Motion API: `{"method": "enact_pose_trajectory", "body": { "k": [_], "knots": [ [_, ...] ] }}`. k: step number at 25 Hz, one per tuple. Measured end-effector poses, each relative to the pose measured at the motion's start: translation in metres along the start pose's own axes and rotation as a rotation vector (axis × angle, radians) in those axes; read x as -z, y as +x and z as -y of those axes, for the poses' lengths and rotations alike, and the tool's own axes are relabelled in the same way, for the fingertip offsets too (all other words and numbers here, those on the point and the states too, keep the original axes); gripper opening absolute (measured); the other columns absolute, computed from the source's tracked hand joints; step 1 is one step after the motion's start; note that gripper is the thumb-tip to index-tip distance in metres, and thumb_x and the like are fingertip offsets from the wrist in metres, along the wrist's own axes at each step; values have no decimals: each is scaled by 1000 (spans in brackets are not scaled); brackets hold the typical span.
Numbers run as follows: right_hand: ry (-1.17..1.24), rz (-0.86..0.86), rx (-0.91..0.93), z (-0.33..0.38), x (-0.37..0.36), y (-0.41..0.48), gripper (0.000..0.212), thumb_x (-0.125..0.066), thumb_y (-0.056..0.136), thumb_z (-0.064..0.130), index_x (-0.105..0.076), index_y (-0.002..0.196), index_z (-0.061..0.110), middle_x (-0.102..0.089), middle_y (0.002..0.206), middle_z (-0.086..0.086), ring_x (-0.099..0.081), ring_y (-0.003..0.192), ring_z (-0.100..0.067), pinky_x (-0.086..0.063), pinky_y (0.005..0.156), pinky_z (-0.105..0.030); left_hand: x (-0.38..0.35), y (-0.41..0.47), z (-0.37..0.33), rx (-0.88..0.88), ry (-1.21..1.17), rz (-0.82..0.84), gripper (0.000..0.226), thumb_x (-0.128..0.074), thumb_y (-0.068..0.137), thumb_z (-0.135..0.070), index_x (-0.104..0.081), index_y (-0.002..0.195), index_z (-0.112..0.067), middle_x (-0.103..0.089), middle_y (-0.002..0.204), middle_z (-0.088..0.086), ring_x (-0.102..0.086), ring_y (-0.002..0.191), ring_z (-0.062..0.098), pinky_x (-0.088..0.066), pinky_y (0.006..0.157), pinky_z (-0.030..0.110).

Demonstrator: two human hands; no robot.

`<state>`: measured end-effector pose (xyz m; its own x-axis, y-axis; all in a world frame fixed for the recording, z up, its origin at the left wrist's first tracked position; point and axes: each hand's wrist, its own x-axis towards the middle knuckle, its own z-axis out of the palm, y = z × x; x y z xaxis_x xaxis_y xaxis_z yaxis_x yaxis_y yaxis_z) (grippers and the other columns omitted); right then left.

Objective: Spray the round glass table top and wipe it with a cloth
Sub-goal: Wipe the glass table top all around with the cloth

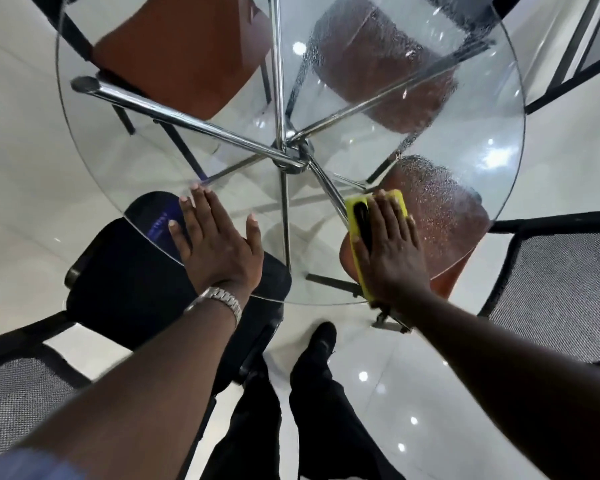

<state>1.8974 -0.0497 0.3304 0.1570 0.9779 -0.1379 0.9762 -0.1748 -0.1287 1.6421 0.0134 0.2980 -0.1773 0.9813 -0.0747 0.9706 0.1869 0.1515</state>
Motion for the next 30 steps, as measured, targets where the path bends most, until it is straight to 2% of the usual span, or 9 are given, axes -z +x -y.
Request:
{"method": "enact_pose_trajectory", "body": {
  "k": [4, 9, 13, 18, 20, 22, 24, 28, 30],
  "knots": [
    [5, -30, 45, 1, 13, 97, 70, -28, 113, 54, -11, 172, 22, -6, 181, 0, 0, 167, -17, -7, 135, -47, -9, 0, 3, -25, -5, -23, 82, -16, 104, -62, -5, 164, -7, -1, 174, 9, -1, 160, 27, -3, 129, 53],
    [-16, 10, 14, -12, -5, -29, 71, -25, 112, 57, -10, 172, 23, -1, 181, 2, 3, 167, -15, -9, 135, -48, 2, -1, 1, -4, -27, 17, 82, -17, 104, -61, -5, 164, -6, 1, 174, 10, 1, 160, 27, -5, 128, 55],
    [-86, 54, 235, -24, 4, 24, 72, -27, 111, 57, -14, 172, 21, -7, 181, -1, -1, 167, -18, -11, 135, -49, -5, 0, 3, -22, -5, -4, 81, -16, 105, -61, -5, 164, -6, 0, 174, 10, 1, 161, 28, -1, 129, 52],
    [136, -156, -288, 55, -10, 35, 66, -26, 114, 49, -14, 172, 21, -8, 181, -3, -3, 167, -21, -8, 135, -50, 5, 1, 9, -71, -96, 31, 79, -17, 105, -60, -8, 165, -9, -1, 174, 6, -1, 161, 25, -4, 129, 52],
    [76, -54, -10, 82, -25, -8, 65, -31, 113, 47, -17, 172, 23, -12, 180, -4, -6, 167, -23, -10, 134, -50, 18, 7, 29, -135, -178, 90, 74, -24, 106, -56, -15, 164, -11, -6, 174, 5, -7, 160, 24, -11, 129, 50],
    [-66, 6, 558, 67, -22, -5, 65, -41, 112, 50, -28, 170, 24, -25, 177, -3, -19, 165, -22, -22, 132, -50, 27, 12, 63, -256, -139, 82, 68, -32, 108, -48, -21, 163, -9, -11, 173, 8, -13, 159, 26, -16, 129, 49],
    [-121, -26, 733, 42, -11, 35, 61, -41, 112, 51, -31, 169, 29, -30, 175, 0, -24, 164, -20, -27, 130, -51, 24, 15, 89, -384, -82, 64, 65, -36, 109, -41, -23, 162, -6, -14, 172, 12, -13, 159, 27, -17, 129, 47],
    [194, -131, -275, 75, -18, 25, 63, -26, 114, 51, -17, 172, 27, -13, 180, 0, -7, 167, -19, -13, 134, -52, 19, 20, 99, -414, -114, 35, 54, -43, 110, -29, -37, 157, -4, -29, 167, 14, -26, 156, 30, -26, 126, 46],
    [175, -126, -154, 118, -26, -15, 67, -28, 112, 50, -20, 171, 20, -15, 179, -5, -10, 167, -24, -15, 133, -55, 24, 27, 101, -460, -107, 10, 49, -49, 108, -23, -44, 152, -1, -38, 163, 17, -35, 152, 33, -33, 123, 46]
  ]
}}
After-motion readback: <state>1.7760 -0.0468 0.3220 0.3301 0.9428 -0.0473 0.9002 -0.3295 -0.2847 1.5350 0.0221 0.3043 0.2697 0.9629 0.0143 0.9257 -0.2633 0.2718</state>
